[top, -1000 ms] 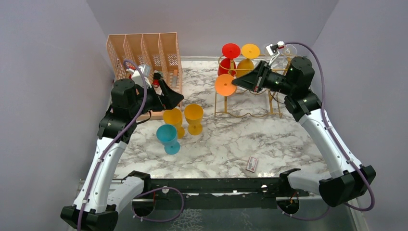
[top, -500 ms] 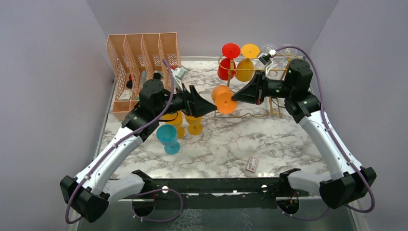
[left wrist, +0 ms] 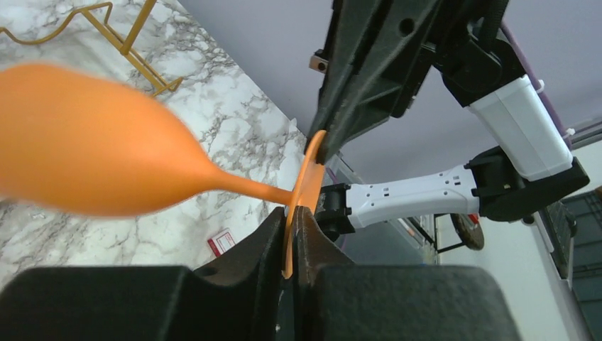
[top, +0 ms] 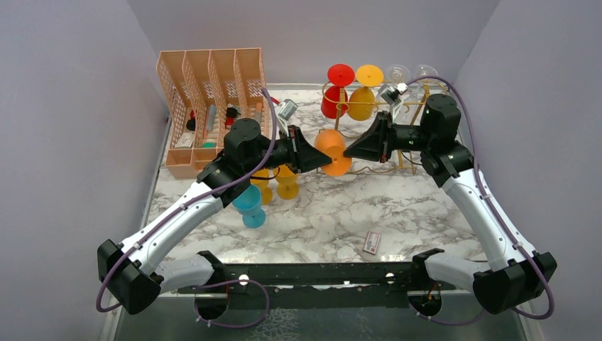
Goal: Take the wine glass off the wine glass rack
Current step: Place the wine glass at the center of the board.
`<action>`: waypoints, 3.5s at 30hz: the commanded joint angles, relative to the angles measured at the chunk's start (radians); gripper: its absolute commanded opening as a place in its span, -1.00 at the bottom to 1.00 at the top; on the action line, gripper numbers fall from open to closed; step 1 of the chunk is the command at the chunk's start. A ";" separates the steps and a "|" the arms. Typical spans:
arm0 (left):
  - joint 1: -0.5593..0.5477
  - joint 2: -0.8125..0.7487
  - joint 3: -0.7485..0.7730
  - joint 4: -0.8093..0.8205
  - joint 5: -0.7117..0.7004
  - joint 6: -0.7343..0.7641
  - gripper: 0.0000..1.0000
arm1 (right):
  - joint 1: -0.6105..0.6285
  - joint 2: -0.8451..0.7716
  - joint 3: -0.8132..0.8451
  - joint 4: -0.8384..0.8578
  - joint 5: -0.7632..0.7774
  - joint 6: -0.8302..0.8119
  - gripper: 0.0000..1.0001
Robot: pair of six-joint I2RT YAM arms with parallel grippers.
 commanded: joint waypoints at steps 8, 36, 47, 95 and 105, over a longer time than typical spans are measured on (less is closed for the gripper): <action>-0.008 -0.006 0.043 0.041 0.052 0.070 -1.00 | 0.006 -0.124 -0.135 0.019 -0.016 -0.055 -0.63; -0.135 -0.011 0.059 -0.006 -0.047 0.263 0.06 | 0.005 -0.213 -0.396 0.374 -0.146 0.002 -0.97; -0.116 -0.061 0.138 -0.279 -0.399 0.289 0.98 | 0.008 -0.302 -0.723 0.818 -0.258 -0.065 -0.98; 0.082 0.027 0.044 0.088 0.448 0.030 0.64 | 0.016 -0.184 -0.327 -1.063 -0.640 -2.130 -0.98; 0.071 0.040 0.057 0.080 0.572 0.079 0.16 | 0.017 -0.191 -0.331 -1.030 -0.619 -2.085 -0.98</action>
